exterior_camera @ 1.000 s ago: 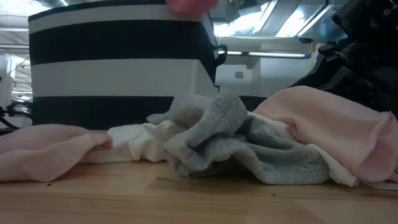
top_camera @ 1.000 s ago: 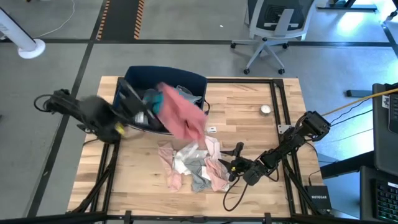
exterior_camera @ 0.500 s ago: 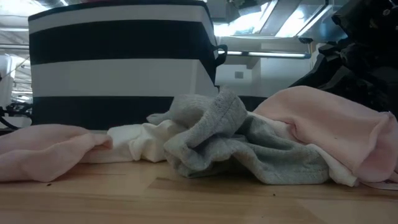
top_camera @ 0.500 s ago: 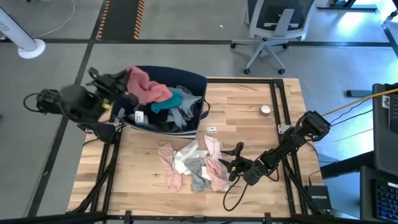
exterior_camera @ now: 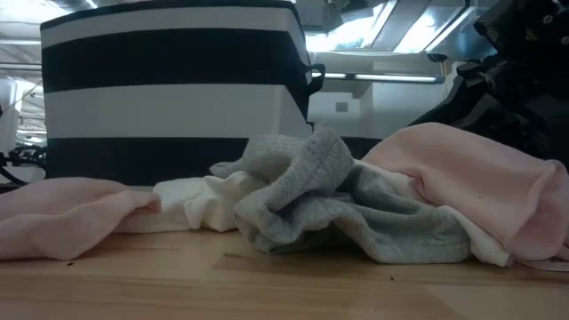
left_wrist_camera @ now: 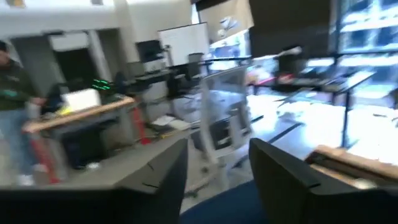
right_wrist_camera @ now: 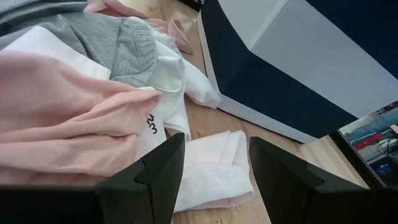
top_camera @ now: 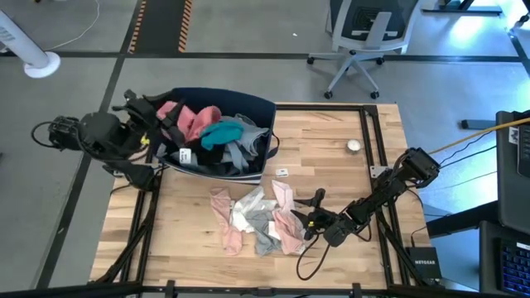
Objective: Sort clothes
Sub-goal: Put the left pink sock into the blue laundry organizer
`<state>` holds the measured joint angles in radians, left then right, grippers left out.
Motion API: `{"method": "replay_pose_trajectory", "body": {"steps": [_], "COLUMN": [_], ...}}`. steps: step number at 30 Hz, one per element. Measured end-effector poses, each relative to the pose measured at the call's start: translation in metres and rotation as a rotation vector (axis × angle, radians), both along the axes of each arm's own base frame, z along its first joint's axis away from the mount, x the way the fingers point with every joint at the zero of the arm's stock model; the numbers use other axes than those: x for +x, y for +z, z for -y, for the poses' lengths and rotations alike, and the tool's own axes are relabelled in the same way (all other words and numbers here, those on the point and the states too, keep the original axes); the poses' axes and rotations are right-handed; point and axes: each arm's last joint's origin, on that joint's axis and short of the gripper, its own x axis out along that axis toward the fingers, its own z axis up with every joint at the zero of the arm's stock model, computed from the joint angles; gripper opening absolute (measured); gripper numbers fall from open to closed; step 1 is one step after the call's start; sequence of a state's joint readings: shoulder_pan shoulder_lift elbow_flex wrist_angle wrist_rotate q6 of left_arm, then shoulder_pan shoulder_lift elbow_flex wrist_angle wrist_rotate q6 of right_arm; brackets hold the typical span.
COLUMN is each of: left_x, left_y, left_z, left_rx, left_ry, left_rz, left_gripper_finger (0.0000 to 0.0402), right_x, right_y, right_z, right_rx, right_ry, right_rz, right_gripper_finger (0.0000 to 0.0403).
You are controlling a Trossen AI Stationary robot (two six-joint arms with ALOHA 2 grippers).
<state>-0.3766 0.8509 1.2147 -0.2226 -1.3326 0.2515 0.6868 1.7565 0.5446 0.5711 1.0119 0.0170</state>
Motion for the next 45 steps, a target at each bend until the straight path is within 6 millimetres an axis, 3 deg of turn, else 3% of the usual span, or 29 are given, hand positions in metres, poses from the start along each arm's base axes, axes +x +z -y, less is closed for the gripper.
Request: {"method": "replay_pose_trajectory", "body": {"steps": [3, 7, 14, 25, 33, 45], "left_x": [0.000, 0.005, 0.031, 0.087, 0.102, 0.114], "left_y": [0.003, -0.004, -0.035, -0.109, -0.146, -0.197], "left_z": [0.005, 0.018, 0.050, 0.118, 0.153, 0.182], "left_rx": [-0.028, -0.058, -0.158, -0.155, -0.174, -0.223], "left_ry": [-0.115, -0.436, -0.787, -0.852, -0.869, -0.827], "left_rz": [0.057, 0.048, -0.123, -0.483, -0.595, -0.758], "left_gripper_finger": [0.0189, 0.0197, 0.0186, 0.0174, 0.0174, 0.0170], "right_x": [0.000, 0.000, 0.000, 0.000, 0.000, 0.000], "right_y": [0.000, 0.000, 0.000, 0.000, 0.000, 0.000], "right_z": [0.000, 0.000, 0.000, 0.000, 0.000, 0.000], "right_rx": [0.000, 0.002, 0.007, -0.001, 0.000, 0.001], "right_ry": [0.000, 0.001, 0.007, -0.008, -0.008, -0.008], "right_rz": [0.000, -0.001, -0.003, 0.004, 0.005, 0.006], "right_gripper_finger": [0.0200, 0.0200, 0.0200, 0.0200, 0.0200, 0.0200]}}
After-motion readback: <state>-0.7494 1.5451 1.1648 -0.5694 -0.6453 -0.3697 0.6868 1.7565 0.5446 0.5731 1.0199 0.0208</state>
